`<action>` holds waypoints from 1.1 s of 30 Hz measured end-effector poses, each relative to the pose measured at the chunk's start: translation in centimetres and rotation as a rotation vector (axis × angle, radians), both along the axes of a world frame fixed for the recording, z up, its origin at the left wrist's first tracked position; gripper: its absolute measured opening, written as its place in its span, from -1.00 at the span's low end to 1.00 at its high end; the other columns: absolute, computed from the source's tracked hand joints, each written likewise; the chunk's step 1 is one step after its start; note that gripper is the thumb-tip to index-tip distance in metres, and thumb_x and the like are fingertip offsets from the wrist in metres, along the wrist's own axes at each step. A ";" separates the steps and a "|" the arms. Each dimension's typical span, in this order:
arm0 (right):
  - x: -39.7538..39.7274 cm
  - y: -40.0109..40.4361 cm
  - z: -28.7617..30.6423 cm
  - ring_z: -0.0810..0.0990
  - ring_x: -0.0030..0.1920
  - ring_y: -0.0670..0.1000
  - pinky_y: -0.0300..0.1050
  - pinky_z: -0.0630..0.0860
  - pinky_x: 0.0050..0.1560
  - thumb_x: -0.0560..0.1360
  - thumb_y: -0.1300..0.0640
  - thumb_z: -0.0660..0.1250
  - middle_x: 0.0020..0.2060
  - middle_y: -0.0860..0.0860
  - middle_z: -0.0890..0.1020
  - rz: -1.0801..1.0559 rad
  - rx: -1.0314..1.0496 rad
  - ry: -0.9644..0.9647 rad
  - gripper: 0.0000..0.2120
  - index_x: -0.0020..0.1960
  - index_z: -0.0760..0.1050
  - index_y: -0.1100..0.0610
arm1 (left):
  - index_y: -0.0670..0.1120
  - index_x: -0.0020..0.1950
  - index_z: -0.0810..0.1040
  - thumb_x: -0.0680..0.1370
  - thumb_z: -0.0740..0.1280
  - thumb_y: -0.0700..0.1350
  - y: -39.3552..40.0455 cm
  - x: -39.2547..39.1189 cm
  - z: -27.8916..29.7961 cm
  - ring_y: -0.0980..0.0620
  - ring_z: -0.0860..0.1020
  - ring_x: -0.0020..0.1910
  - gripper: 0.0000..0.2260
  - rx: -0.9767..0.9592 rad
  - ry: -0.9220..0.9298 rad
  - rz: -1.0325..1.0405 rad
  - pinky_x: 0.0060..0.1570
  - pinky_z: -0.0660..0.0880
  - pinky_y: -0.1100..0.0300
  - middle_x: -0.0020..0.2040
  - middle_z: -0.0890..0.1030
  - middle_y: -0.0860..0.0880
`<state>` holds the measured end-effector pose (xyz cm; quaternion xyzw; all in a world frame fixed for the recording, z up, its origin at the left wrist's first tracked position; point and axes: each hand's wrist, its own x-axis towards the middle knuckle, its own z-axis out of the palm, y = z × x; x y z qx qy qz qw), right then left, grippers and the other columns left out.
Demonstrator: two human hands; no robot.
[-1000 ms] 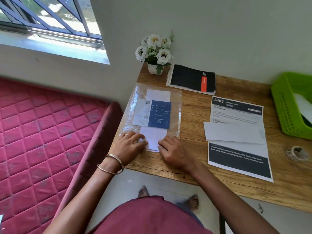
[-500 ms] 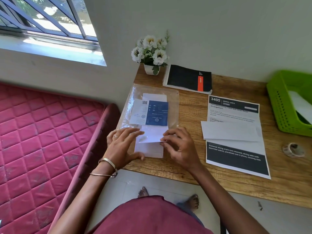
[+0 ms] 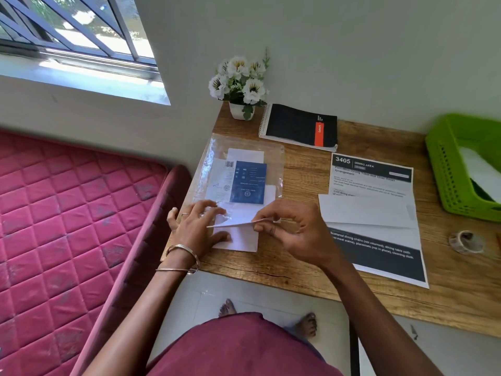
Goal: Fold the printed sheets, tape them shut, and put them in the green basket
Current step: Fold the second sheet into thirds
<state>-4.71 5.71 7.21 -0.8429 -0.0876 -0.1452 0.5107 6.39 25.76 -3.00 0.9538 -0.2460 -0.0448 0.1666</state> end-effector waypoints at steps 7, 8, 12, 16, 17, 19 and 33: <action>0.7 -0.8 5.3 0.59 -0.19 -0.10 -0.22 0.54 -0.25 0.44 0.24 0.40 -0.21 -0.18 0.64 -0.126 0.334 -0.146 -0.91 -0.05 0.60 0.15 | 0.16 0.15 0.50 0.29 0.46 0.23 -0.5 -0.2 0.7 -0.04 0.36 0.32 -0.52 0.074 0.019 0.012 0.32 -0.03 -0.21 0.27 0.43 0.11; 0.9 -1.0 5.8 0.59 -0.20 -0.12 -0.27 0.53 -0.25 0.45 0.28 0.39 -0.22 -0.16 0.64 -0.170 0.417 -0.168 -0.92 -0.07 0.59 0.18 | 0.15 0.15 0.50 0.32 0.46 0.15 -0.6 -0.3 0.9 -0.04 0.36 0.32 -0.57 0.086 0.009 0.014 0.32 -0.03 -0.21 0.27 0.43 0.11; 1.9 -2.0 7.0 0.60 -0.23 -0.12 -0.19 0.56 -0.24 0.49 0.28 0.35 -0.28 -0.13 0.65 -0.380 0.609 -0.238 -0.94 -0.06 0.54 0.15 | 0.19 0.20 0.46 0.49 0.28 -0.10 -1.2 0.0 1.4 0.00 0.30 0.33 -0.68 0.194 0.035 0.037 0.32 -0.05 -0.23 0.25 0.36 0.10; 1.6 -3.2 6.3 0.62 -0.20 -0.07 0.01 0.59 -0.20 0.51 0.24 0.35 -0.27 -0.11 0.67 -0.544 0.640 -0.228 -0.95 -0.05 0.54 0.12 | 0.12 0.24 0.49 0.57 0.20 -0.10 -2.5 1.0 3.5 -0.01 0.35 0.33 -0.72 0.110 0.230 0.098 0.35 0.02 -0.15 0.29 0.44 0.05; 1.3 -3.5 6.0 0.63 -0.19 -0.06 0.05 0.58 -0.18 0.51 0.23 0.36 -0.28 -0.10 0.67 -0.582 0.633 -0.223 -0.95 -0.04 0.54 0.11 | 0.13 0.23 0.50 0.56 0.21 -0.10 -3.0 1.0 4.1 0.00 0.41 0.29 -0.72 0.075 0.214 0.087 0.34 0.09 -0.13 0.26 0.48 0.07; 0.6 -4.3 5.3 0.63 -0.17 -0.07 0.05 0.59 -0.18 0.51 0.23 0.36 -0.28 -0.12 0.67 -0.661 0.618 -0.208 -0.91 -0.02 0.53 0.08 | 0.16 0.14 0.56 0.55 0.24 -0.13 -3.8 0.8 5.1 0.03 0.53 0.16 -0.75 -0.101 0.171 0.102 0.27 0.29 -0.09 0.15 0.58 0.11; -5.5 -10.7 2.8 0.62 0.02 0.10 -0.06 0.62 -0.25 0.53 0.21 0.34 -0.04 0.11 0.63 -0.928 0.802 0.050 -0.91 -0.01 0.59 0.20 | 0.15 0.49 0.06 0.27 0.30 0.44 -17.1 -8.3 10.7 -0.11 0.08 0.42 -0.10 -0.018 -0.072 -0.414 0.38 0.07 -0.17 0.47 0.09 -0.02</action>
